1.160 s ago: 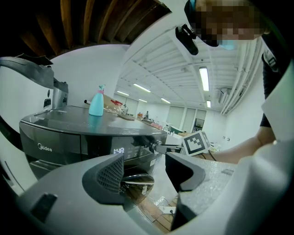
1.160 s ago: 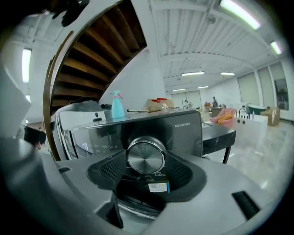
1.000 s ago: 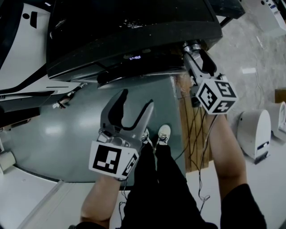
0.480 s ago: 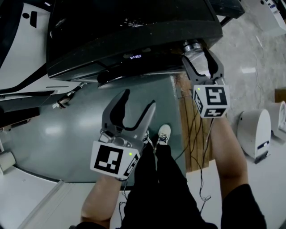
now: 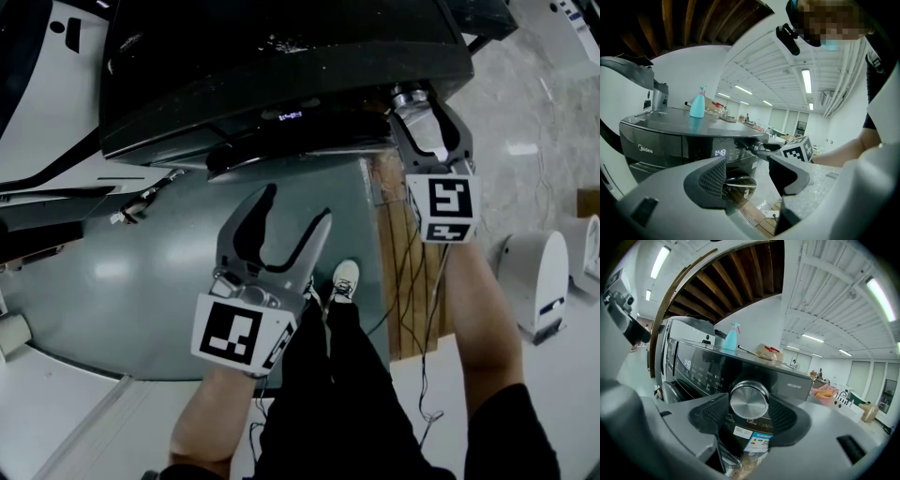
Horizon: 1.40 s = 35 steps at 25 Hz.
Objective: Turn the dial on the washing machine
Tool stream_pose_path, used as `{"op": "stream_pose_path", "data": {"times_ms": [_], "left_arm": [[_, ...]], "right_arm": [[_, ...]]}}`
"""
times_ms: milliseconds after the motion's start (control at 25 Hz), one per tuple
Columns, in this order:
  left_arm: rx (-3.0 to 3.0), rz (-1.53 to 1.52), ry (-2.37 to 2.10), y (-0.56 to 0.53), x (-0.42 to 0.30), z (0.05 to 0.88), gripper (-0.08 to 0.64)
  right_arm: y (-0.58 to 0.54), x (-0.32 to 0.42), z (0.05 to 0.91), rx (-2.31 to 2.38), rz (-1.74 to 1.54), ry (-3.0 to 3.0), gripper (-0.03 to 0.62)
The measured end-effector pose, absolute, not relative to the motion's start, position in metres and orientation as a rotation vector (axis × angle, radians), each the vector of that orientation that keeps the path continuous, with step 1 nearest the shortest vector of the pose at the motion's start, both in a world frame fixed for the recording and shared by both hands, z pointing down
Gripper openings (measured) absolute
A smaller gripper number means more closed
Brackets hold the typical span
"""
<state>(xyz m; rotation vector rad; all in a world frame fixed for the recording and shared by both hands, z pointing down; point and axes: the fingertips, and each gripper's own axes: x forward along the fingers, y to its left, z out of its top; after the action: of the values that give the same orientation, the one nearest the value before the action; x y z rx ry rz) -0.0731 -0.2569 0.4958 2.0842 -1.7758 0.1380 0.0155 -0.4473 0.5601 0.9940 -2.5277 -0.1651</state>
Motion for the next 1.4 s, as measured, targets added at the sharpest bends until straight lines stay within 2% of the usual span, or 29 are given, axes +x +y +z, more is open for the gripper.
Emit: {"op": "stream_pose_path", "data": {"times_ms": [160,400,520,840,1200,1400], "left_arm": [[2.073,0.144,-1.773,-0.256,-0.075,0.497,0.267],[2.084,0.133,-1.782,-0.259,-0.074,0.496,0.267],[2.082,0.135,-1.780,-0.259,-0.072,0.497,0.267],[2.066,0.145,-1.772,-0.255,-0.071,0.500,0.267],[2.060,0.152,-1.767,-0.251,-0.072,0.500,0.267],[2.066,0.146,-1.767,-0.252,-0.072,0.502,0.267]], "right_arm": [[-0.449,0.018,0.561,1.012,-0.016,-2.577,0.261],[-0.454,0.024,0.565,1.037,0.429,-2.693,0.261],[-0.454,0.026,0.565,1.045,0.493,-2.706,0.264],[-0.451,0.027,0.560,1.050,0.308,-2.684,0.287],[-0.442,0.012,0.556,0.941,-0.327,-2.497,0.308],[-0.442,0.008,0.559,0.937,-0.497,-2.408,0.299]]}}
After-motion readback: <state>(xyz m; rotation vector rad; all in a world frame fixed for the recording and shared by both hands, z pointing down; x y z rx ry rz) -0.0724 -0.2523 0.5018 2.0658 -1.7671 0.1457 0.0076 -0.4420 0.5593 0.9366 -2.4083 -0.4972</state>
